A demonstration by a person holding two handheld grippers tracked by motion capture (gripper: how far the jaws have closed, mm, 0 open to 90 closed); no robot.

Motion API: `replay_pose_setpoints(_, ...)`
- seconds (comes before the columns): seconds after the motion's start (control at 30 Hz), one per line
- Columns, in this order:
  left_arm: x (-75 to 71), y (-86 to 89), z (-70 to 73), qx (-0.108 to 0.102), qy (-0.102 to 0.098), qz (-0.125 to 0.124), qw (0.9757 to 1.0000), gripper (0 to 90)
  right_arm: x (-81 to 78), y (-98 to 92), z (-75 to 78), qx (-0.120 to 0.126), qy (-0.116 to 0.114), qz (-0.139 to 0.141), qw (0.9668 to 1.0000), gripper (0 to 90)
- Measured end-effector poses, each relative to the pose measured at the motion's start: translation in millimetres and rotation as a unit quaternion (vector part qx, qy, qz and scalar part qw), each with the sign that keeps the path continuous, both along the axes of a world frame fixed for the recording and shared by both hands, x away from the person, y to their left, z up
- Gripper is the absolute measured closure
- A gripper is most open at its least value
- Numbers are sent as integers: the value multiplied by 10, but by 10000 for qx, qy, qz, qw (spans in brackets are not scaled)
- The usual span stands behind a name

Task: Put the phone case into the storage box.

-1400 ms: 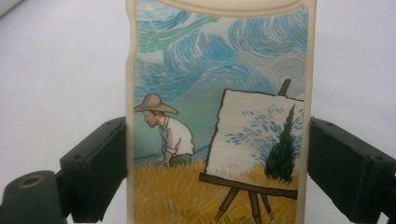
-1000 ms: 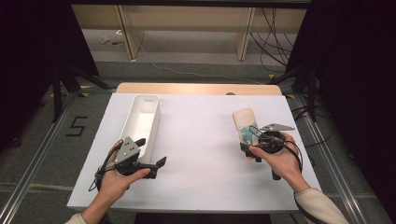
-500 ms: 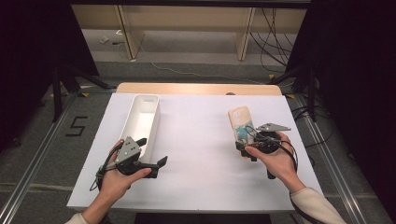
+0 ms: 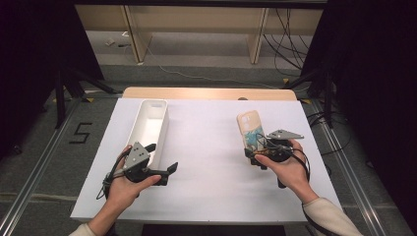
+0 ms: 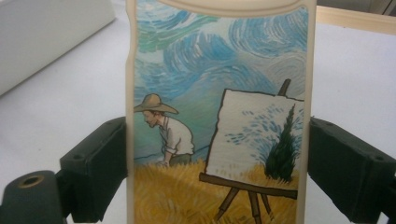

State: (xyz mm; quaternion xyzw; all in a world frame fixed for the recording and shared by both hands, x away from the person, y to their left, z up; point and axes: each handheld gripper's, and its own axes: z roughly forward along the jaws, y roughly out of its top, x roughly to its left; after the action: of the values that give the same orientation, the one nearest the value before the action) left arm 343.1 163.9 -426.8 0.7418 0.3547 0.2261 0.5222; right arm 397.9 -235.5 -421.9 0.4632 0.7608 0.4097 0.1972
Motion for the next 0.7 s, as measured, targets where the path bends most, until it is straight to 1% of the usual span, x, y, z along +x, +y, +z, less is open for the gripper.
replay_pose_setpoints(0.07,8,-23,13,-21,6,14,10000,28,-3,14,10,16,-17,19,10000,121)
replay_pose_setpoints(0.3,51,-126,77,-30,-60,-93,9999,34,-28,83,13,41,-76,118,9999,121)
replay_pose_setpoints(0.43,85,-187,107,-85,-65,-129,9999,37,-35,114,22,74,-122,158,9998,121)
replay_pose_setpoints(0.57,115,-264,146,-94,-124,-231,9996,44,-37,135,14,68,-117,190,9997,121)
replay_pose_setpoints(0.7,159,-332,189,-123,-165,-279,9994,46,-41,160,16,76,-125,213,9997,121)
